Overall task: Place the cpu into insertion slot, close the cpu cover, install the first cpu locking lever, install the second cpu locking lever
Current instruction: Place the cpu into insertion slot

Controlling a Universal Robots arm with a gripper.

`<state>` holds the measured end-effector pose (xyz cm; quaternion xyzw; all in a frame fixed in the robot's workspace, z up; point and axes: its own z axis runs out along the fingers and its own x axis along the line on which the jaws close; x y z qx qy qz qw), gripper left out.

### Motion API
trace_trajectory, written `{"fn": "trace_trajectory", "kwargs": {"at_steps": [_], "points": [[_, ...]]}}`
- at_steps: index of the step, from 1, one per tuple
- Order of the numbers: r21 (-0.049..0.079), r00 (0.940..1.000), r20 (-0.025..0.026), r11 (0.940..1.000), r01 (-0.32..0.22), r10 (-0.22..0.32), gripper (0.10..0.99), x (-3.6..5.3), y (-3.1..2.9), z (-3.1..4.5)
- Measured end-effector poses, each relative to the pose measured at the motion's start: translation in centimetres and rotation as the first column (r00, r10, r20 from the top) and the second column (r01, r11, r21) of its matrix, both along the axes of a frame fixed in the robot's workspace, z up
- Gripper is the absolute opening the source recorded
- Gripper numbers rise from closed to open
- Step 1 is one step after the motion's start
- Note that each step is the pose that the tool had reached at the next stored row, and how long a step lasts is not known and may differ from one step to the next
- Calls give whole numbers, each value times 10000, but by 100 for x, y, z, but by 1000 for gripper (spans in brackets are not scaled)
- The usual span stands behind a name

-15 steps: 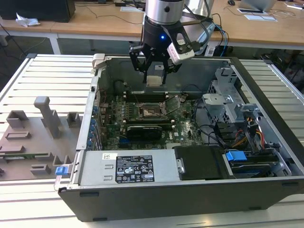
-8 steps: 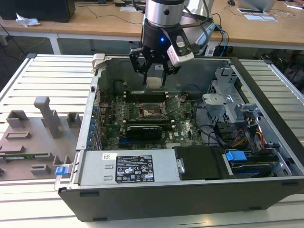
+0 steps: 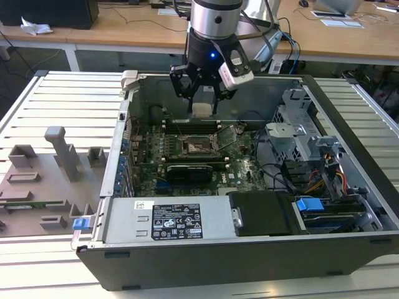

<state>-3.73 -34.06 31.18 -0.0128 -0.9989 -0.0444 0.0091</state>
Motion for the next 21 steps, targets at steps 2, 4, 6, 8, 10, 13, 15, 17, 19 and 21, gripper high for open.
{"fn": "trace_trajectory", "kwargs": {"at_steps": [2, 4, 6, 8, 10, 13, 15, 17, 19, 21], "points": [[0, 10000, 0, 10000, 0, 0, 545, 0, 0, -8], [0, 10000, 0, 10000, 0, 0, 545, 0, 0, -16], [0, 10000, 0, 10000, 0, 0, 545, 0, 0, -26], [0, 10000, 0, 10000, 0, 0, 545, 0, 0, -36], [0, 10000, -1, 10000, 0, 0, 545, 0, 0, -45], [0, 10000, 0, 10000, 0, 0, 545, 0, 0, -68], [1, 10000, 0, 10000, 0, 0, 545, 0, 0, -82], [1, 10000, 0, 10000, 0, 0, 545, 0, 0, -94], [0, 10000, 0, 10000, 0, 0, 545, 0, 0, -110], [0, 10000, -1, 10000, 0, 0, 545, 0, 0, -123]]}}
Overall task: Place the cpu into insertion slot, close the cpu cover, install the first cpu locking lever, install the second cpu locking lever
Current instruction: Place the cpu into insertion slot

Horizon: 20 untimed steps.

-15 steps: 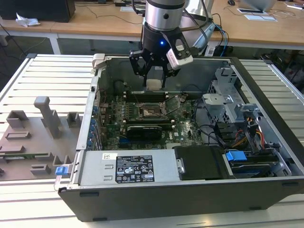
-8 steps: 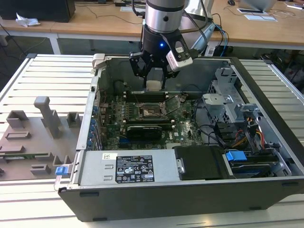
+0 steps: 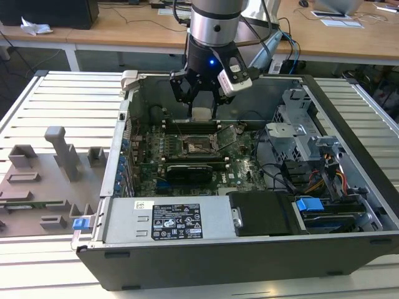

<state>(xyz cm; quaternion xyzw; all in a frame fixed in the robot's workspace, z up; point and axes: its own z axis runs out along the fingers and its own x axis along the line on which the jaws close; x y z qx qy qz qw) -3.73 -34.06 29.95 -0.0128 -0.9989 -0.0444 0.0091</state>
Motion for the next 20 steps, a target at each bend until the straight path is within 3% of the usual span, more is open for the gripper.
{"fn": "trace_trajectory", "kwargs": {"at_steps": [20], "points": [[0, 10000, 0, 10000, 0, 0, 545, 0, 0, -188]]}}
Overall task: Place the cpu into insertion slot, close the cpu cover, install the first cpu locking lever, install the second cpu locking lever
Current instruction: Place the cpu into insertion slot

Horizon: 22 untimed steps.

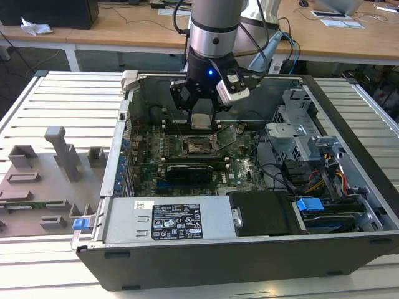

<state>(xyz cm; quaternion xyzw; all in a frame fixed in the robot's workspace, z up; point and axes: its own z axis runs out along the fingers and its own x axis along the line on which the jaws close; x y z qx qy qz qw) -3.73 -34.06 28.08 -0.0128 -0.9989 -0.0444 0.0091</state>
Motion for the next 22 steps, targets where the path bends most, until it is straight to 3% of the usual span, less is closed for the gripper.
{"fn": "trace_trajectory", "kwargs": {"at_steps": [7, 13, 17, 22], "points": [[0, 10000, 0, 10000, -1, 1, 545, 0, 0, -67], [-24, 10000, 2, 10000, 35, -35, 545, 0, 1, -73], [-115, 9952, 4, 9952, 974, -974, 545, 0, 0, -80], [-224, 9857, 19, 9854, 1688, -1688, 545, 0, 0, -87]]}}
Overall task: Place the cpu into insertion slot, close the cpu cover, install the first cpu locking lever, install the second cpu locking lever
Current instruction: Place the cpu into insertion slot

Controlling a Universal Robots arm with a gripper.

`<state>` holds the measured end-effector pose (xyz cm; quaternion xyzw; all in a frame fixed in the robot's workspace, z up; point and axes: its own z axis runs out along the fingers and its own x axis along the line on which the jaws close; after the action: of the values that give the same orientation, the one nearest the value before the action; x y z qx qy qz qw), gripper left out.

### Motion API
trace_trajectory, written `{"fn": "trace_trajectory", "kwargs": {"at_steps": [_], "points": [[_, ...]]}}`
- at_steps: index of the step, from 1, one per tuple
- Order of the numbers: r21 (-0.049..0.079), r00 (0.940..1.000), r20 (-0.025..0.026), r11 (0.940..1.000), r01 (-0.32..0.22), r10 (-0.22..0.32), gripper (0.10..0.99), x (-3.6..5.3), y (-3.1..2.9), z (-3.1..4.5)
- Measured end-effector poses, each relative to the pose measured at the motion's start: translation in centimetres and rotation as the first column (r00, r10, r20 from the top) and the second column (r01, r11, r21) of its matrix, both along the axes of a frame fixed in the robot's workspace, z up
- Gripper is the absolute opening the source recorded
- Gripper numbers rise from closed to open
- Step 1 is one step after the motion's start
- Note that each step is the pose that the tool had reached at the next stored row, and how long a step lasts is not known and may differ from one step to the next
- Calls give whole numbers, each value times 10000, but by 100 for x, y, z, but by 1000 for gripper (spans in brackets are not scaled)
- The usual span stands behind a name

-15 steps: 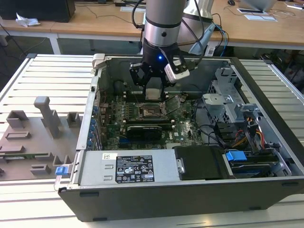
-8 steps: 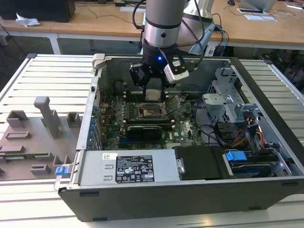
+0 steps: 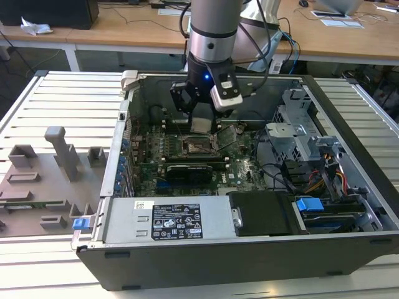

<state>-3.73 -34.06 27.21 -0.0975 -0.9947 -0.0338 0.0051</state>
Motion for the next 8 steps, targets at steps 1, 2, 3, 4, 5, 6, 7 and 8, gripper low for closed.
{"fn": "trace_trajectory", "kwargs": {"at_steps": [1, 2, 3, 4, 5, 6, 7, 8], "points": [[-33, 9998, 0, 9998, 187, -187, 545, 0, 0, -1], [-54, 9996, 0, 9996, 294, -294, 545, 0, 0, -2], [-70, 9992, 1, 9992, 405, -405, 545, 0, 0, -3], [-121, 9971, 4, 9970, 761, -761, 545, 0, 0, -5], [-133, 9958, 5, 9957, 913, -913, 545, 0, -1, -5], [-139, 9946, 5, 9945, 1042, -1042, 545, 0, 0, -6], [-146, 9935, 6, 9934, 1137, -1137, 545, 0, 0, -7], [-152, 9923, 7, 9921, 1242, -1243, 545, 0, 0, -7]]}}
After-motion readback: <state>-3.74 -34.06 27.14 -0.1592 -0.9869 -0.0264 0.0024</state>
